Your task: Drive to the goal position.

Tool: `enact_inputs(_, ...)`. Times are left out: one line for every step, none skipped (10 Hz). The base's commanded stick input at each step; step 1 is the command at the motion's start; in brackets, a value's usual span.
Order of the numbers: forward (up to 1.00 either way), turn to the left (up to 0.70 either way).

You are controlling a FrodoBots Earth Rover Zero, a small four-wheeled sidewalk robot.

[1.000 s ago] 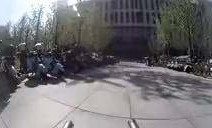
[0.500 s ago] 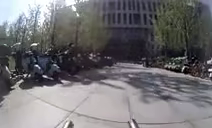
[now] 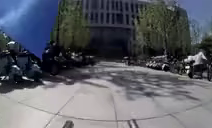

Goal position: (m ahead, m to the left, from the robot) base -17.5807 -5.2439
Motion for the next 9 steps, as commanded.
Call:
enact_inputs(0.00,-1.00)
enact_inputs(0.00,-1.00)
enact_inputs(0.00,-1.00)
enact_inputs(0.00,-1.00)
enact_inputs(0.00,-1.00)
enact_inputs(0.00,-1.00)
enact_inputs(0.00,-1.00)
enact_inputs(0.00,-1.00)
enact_inputs(0.00,-1.00)
